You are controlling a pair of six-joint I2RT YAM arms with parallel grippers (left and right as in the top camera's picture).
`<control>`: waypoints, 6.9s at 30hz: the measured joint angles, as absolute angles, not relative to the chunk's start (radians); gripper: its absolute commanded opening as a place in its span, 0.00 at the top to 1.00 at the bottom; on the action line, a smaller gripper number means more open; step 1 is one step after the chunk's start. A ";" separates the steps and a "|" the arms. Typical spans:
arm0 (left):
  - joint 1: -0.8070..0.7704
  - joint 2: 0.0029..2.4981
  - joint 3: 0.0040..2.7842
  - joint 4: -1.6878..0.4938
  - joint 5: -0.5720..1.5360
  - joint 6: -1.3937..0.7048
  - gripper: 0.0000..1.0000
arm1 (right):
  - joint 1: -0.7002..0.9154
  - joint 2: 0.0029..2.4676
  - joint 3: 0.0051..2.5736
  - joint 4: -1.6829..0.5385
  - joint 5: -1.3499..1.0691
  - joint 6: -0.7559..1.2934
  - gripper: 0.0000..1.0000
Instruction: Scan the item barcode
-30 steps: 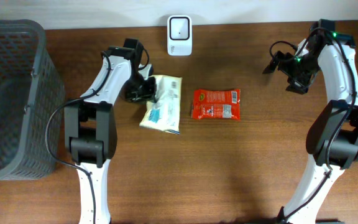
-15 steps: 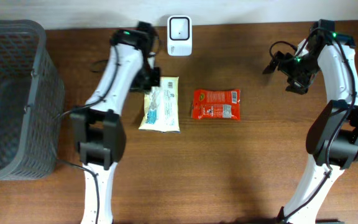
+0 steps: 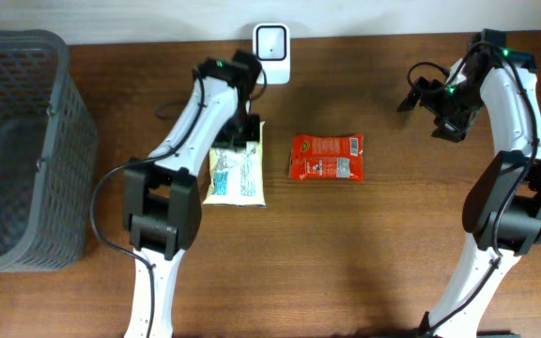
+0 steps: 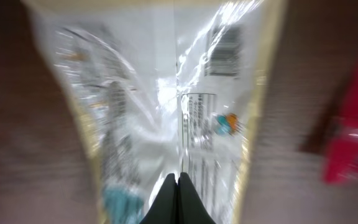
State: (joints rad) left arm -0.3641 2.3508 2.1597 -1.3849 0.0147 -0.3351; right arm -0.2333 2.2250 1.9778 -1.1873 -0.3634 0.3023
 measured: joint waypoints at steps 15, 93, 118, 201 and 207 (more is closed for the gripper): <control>-0.363 2.346 1.866 -1.375 -0.023 -0.338 1.00 | -0.233 2.225 1.977 -1.188 -0.363 0.302 0.01; -0.353 2.347 2.173 -1.411 -0.038 -0.286 0.01 | -0.233 2.225 1.978 -1.188 -0.363 0.303 0.01; -0.205 2.347 2.170 -1.398 -0.034 -0.341 0.01 | -0.233 2.225 1.978 -1.192 -0.371 0.303 0.01; -0.205 2.347 2.168 -1.395 -0.034 -0.341 0.01 | 0.413 2.214 1.826 -1.109 0.155 0.070 0.87; -0.205 2.347 2.168 -1.395 -0.034 -0.341 0.01 | 0.277 2.217 1.945 -1.159 -0.479 -0.051 0.85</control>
State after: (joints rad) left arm -0.2047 2.3470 2.1681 -1.3949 -0.0338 -0.3412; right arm 0.2771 2.2173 1.9446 -1.1591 -0.4793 -0.0509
